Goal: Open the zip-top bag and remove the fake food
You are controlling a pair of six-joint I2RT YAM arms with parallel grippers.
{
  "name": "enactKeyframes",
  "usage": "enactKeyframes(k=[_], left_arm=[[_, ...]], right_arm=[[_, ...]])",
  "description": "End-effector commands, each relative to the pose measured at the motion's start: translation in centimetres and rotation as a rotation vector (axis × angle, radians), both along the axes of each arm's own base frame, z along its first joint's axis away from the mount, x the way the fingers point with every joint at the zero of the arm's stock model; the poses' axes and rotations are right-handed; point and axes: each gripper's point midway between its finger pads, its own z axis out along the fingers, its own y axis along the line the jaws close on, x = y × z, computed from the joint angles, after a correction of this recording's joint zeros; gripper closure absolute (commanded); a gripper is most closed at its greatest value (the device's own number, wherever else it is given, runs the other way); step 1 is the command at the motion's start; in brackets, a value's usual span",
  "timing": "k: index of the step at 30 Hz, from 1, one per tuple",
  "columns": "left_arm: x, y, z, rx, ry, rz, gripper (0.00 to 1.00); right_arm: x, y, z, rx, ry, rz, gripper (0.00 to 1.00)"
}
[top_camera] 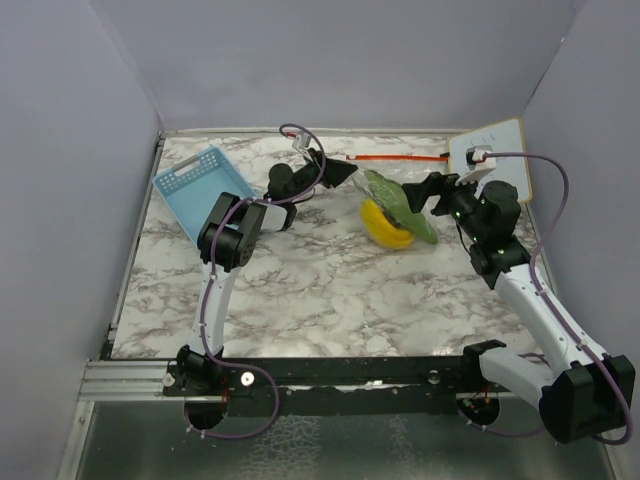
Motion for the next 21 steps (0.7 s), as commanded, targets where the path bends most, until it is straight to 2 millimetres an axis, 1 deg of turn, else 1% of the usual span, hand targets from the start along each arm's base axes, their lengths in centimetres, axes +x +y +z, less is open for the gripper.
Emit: enactKeyframes(k=[1, 5, 8, 9, 11, 12, 13, 16, 17, 18, 21], left_arm=[[0.1, 0.1, 2.8, -0.087, -0.061, 0.000, 0.61], [0.7, 0.0, 3.3, -0.096, -0.066, 0.007, 0.61], [0.6, -0.4, 3.3, -0.093, -0.065, -0.020, 0.70], [0.4, -0.3, 3.3, -0.097, -0.068, -0.023, 0.75], [0.1, -0.2, 3.3, -0.103, -0.069, -0.023, 0.78], [0.0, -0.2, 3.2, -0.104, -0.065, -0.024, 0.78], [-0.1, -0.1, 3.1, -0.105, -0.065, -0.025, 0.74], [-0.6, 0.1, 2.6, -0.105, -0.052, -0.025, 0.56], [-0.7, 0.2, 2.4, -0.107, -0.047, -0.023, 0.53], [-0.8, 0.3, 2.2, -0.111, -0.043, -0.018, 0.53], [-0.8, 0.5, 1.9, -0.139, -0.024, -0.007, 0.61]], right_arm=[[-0.2, 0.2, 0.3, -0.007, -0.015, 0.018, 0.00], [-0.3, 0.2, 0.2, -0.010, -0.014, 0.021, 0.00], [-0.3, 0.1, 0.1, -0.014, -0.012, 0.017, 0.00], [-0.3, 0.1, 0.2, -0.015, -0.013, 0.015, 0.00], [-0.2, 0.0, 0.3, -0.017, -0.013, 0.013, 0.00], [-0.2, 0.0, 0.4, -0.015, -0.014, 0.013, 0.00], [-0.2, 0.1, 0.3, -0.016, -0.012, 0.014, 0.00], [-0.2, 0.1, 0.2, -0.013, -0.011, 0.016, 0.00], [-0.1, 0.1, 0.2, -0.011, -0.010, 0.017, 0.00], [-0.1, 0.2, 0.3, -0.011, -0.010, 0.020, 0.01], [-0.3, 0.4, 0.9, -0.010, -0.013, 0.034, 0.05]])
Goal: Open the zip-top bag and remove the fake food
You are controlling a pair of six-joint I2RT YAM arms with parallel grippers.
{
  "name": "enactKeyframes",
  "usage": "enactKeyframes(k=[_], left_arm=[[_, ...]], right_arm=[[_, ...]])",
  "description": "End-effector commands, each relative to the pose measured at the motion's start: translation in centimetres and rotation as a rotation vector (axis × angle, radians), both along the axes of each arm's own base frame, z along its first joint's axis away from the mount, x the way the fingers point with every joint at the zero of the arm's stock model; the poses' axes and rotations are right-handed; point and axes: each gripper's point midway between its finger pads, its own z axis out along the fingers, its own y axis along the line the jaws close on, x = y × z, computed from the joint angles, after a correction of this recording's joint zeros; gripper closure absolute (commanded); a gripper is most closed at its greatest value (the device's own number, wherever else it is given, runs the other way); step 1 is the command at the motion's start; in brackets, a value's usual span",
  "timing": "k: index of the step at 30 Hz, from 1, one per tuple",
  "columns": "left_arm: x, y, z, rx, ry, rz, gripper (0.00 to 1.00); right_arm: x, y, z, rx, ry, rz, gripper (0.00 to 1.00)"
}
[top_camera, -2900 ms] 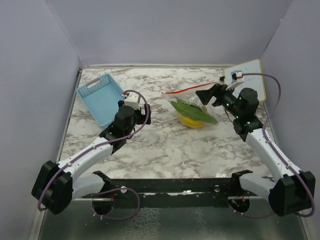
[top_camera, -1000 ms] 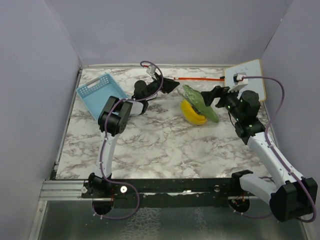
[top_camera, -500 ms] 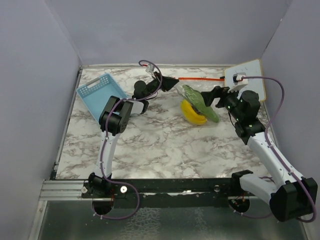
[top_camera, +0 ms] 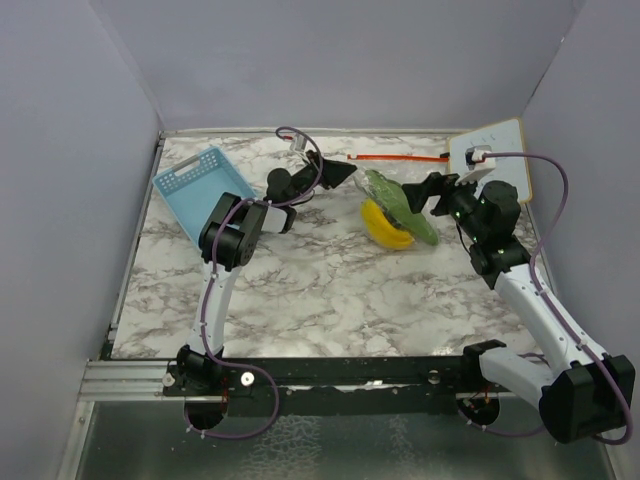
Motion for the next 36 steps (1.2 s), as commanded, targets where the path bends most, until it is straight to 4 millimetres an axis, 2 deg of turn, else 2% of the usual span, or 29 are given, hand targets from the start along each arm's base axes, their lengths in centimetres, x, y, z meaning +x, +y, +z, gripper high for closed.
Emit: enactKeyframes(k=[1, 3, 6, 9, 13, 15, 17, 21, 26, 27, 28, 32, 33, 34, 35, 36], left_arm=[[-0.2, 0.4, 0.6, -0.066, -0.023, 0.015, 0.64], [0.0, 0.2, 0.8, -0.081, -0.021, 0.012, 0.68], [0.3, 0.3, 1.4, -0.093, -0.025, 0.021, 0.76], [0.3, 0.4, 2.3, -0.106, -0.029, 0.035, 0.77], [0.6, 0.3, 2.5, -0.105, -0.025, 0.034, 0.77], [0.6, 0.1, 2.4, -0.105, -0.023, 0.020, 0.85], [0.6, 0.0, 2.4, -0.107, -0.021, 0.010, 0.98], [0.4, 0.3, 2.8, -0.130, -0.022, 0.019, 1.00], [-2.7, 0.4, 4.3, -0.083, -0.094, -0.052, 1.00], [-3.5, 0.4, 5.2, -0.079, -0.127, -0.074, 1.00], [-4.6, 0.5, 5.2, -0.064, -0.133, -0.100, 1.00], [-8.7, 1.0, 7.1, -0.007, -0.197, -0.197, 1.00], [-9.9, 1.3, 7.4, 0.011, -0.205, -0.212, 1.00], [-11.2, 1.8, 8.6, 0.020, -0.235, -0.216, 1.00], [-12.0, 2.1, 8.0, 0.037, -0.226, -0.218, 1.00], [-13.4, 2.5, 8.9, 0.050, -0.255, -0.223, 1.00]], right_arm=[[-0.4, 0.4, 1.4, -0.008, -0.021, 0.033, 0.05], [-0.5, 0.2, 2.0, -0.016, -0.033, 0.028, 0.09], [-0.9, 0.1, 2.6, -0.020, -0.045, 0.031, 0.20], [-1.2, 0.4, 2.4, -0.013, -0.042, 0.050, 0.29], [-1.4, 0.8, 2.2, -0.007, -0.036, 0.069, 0.34], [-1.5, 0.8, 2.4, -0.008, -0.039, 0.074, 0.34], [-1.6, 0.9, 2.8, -0.011, -0.043, 0.084, 0.35], [-2.8, 2.6, 3.4, -0.029, -0.056, 0.211, 0.48], [-4.3, 4.4, 3.4, -0.032, -0.053, 0.346, 0.66], [-4.5, 4.6, 3.4, -0.031, -0.053, 0.364, 0.67], [-4.6, 4.9, 3.5, -0.030, -0.052, 0.389, 0.67], [-4.7, 6.3, 3.3, -0.038, -0.005, 0.485, 0.66], [-4.6, 6.6, 3.2, -0.052, 0.010, 0.495, 0.66], [-4.4, 6.8, 3.2, -0.085, 0.008, 0.498, 0.65], [-4.4, 7.1, 3.3, -0.113, 0.001, 0.496, 0.65], [-4.5, 7.4, 3.7, -0.143, -0.024, 0.497, 0.65]])
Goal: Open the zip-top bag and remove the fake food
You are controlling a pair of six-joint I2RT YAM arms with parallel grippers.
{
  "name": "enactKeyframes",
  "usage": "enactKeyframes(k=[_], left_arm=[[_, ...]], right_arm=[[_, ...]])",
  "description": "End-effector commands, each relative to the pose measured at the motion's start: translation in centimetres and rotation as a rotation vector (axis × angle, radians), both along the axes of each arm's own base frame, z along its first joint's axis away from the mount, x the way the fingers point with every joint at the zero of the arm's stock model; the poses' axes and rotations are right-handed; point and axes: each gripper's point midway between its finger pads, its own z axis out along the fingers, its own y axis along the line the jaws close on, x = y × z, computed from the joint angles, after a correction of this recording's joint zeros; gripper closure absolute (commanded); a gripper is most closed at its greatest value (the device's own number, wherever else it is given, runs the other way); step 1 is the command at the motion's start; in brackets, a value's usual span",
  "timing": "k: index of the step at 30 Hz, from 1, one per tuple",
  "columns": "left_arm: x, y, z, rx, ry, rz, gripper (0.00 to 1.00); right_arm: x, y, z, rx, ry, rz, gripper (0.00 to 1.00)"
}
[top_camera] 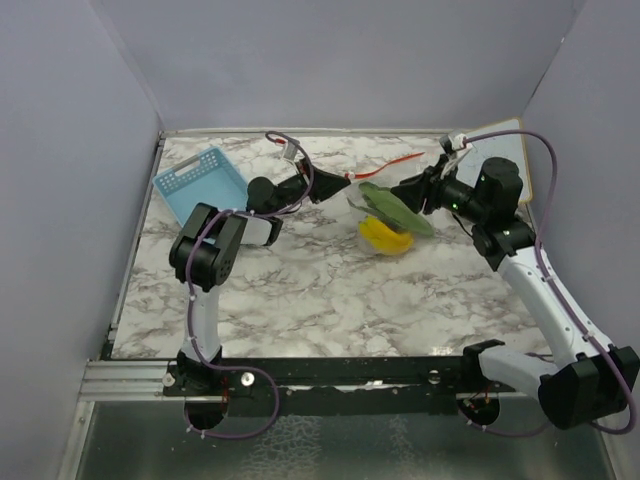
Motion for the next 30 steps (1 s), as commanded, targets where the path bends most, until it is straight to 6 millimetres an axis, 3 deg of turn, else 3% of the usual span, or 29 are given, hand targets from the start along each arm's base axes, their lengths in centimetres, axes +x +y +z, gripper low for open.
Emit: enactKeyframes(k=[1, 4, 8, 13, 19, 24, 27, 30], left_arm=[[-6.9, 1.4, 6.1, 0.035, -0.266, -0.095, 1.00], [-9.5, 1.8, 6.7, 0.080, -0.338, -0.152, 1.00], [-11.0, 2.3, 7.6, 0.101, -0.409, -0.200, 1.00], [-10.7, 2.3, 9.4, 0.129, -0.457, -0.288, 1.00], [-12.1, 2.5, 12.8, 0.091, -0.537, -0.395, 1.00], [-12.4, 2.5, 11.1, 0.061, -0.503, -0.407, 1.00], [-13.1, 2.7, 9.9, 0.065, -0.489, -0.390, 1.00], [-13.8, 2.9, 9.2, 0.074, -0.483, -0.389, 1.00]], right_arm=[[-1.2, 1.9, 1.0, -0.104, -0.064, 0.092, 0.65], [-2.1, 3.2, 1.8, -0.139, -0.128, 0.153, 0.70], [-3.5, 5.1, 2.2, -0.141, -0.170, 0.244, 0.66], [-3.5, 6.4, 2.7, -0.136, -0.207, 0.276, 0.53], [-3.7, 7.2, 4.3, -0.110, -0.231, 0.304, 0.52], [-4.1, 8.1, 4.4, -0.104, -0.258, 0.324, 0.52], [-3.5, 8.2, 4.1, -0.113, -0.271, 0.306, 0.39], [-2.4, 8.8, 3.1, -0.137, -0.262, 0.318, 0.37]])
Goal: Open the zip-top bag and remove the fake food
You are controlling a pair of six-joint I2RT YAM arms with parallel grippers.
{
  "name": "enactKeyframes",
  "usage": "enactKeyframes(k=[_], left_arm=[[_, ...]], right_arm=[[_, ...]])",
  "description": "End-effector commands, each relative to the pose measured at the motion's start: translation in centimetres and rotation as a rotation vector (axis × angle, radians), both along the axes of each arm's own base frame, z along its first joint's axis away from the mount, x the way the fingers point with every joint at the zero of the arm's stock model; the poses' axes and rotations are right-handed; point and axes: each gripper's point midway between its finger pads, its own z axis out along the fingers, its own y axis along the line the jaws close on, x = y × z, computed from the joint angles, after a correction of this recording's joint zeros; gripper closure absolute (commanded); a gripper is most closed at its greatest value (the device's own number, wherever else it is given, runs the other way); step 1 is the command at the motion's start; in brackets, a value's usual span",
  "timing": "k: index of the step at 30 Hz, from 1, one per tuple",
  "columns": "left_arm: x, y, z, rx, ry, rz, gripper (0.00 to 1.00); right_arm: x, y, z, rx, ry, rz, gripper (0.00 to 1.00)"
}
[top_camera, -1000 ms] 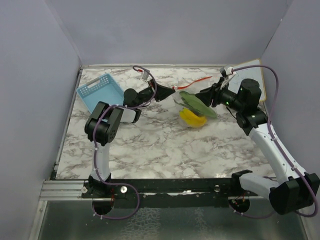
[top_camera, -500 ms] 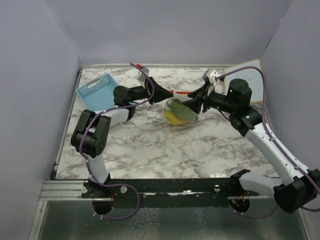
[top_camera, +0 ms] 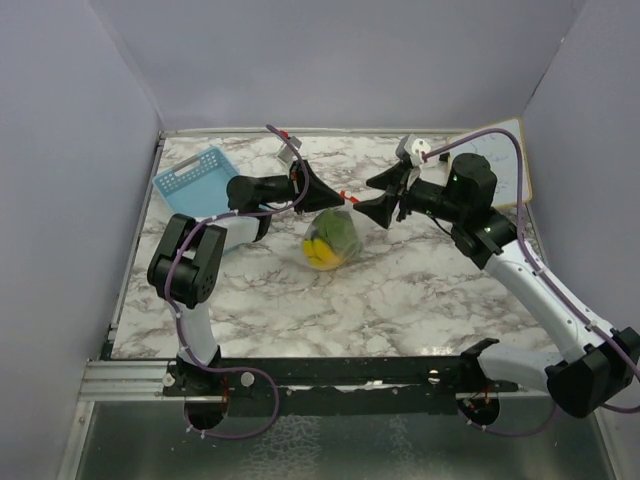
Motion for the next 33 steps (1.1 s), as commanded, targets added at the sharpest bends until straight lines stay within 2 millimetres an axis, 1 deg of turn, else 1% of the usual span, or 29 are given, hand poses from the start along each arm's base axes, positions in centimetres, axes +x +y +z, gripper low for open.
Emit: enactKeyframes(k=[1, 5, 8, 14, 17, 19, 21, 23, 24, 27, 28, 30, 31, 33], left_arm=[[-2.6, 0.6, 1.3, -0.060, -0.208, -0.022, 1.00], [-3.1, 0.7, 1.4, -0.046, -0.216, -0.041, 1.00], [-3.5, 0.9, 1.6, -0.040, -0.225, -0.052, 1.00], [-4.4, 1.2, 1.8, -0.028, -0.241, -0.067, 1.00], [-5.0, 1.4, 2.1, -0.016, -0.264, -0.084, 1.00], [-5.6, 1.5, 2.4, 0.008, -0.280, -0.116, 1.00], [-6.4, 1.8, 3.2, 0.030, -0.308, -0.147, 1.00], [-6.6, 2.0, 4.5, 0.050, -0.347, -0.171, 1.00], [-6.4, 2.0, 5.1, 0.063, -0.359, -0.180, 1.00], [-4.5, 1.5, 7.5, 0.073, -0.393, -0.190, 1.00], [-3.8, 1.2, 8.6, 0.070, -0.403, -0.195, 1.00], [-3.2, 0.3, 9.7, 0.081, -0.411, -0.236, 1.00], [-3.3, -0.5, 9.9, 0.098, -0.415, -0.269, 1.00], [-4.3, -2.1, 10.3, 0.121, -0.440, -0.332, 1.00]], right_arm=[[1.7, 1.0, 0.0, -0.011, -0.045, 0.013, 0.37], [2.3, 2.2, -0.2, 0.002, -0.039, 0.068, 0.37], [2.1, 3.2, -0.2, 0.007, -0.034, 0.135, 0.38], [2.0, 3.6, -0.3, 0.015, -0.020, 0.168, 0.39], [1.7, 3.8, -0.3, 0.013, -0.001, 0.204, 0.30], [1.4, 3.7, -0.2, 0.020, 0.007, 0.227, 0.29], [1.2, 3.5, 0.4, 0.033, 0.000, 0.230, 0.29], [0.8, 3.2, 1.2, 0.056, -0.015, 0.236, 0.29], [0.6, 3.1, 1.7, 0.067, -0.027, 0.237, 0.30], [0.1, 2.8, 3.1, 0.088, -0.049, 0.225, 0.30], [-0.1, 2.5, 3.7, 0.100, -0.060, 0.214, 0.30], [-0.6, 1.9, 5.0, 0.117, -0.089, 0.178, 0.30], [-0.8, 1.4, 5.7, 0.123, -0.108, 0.153, 0.30], [-1.3, 0.3, 7.2, 0.131, -0.151, 0.103, 0.30]])
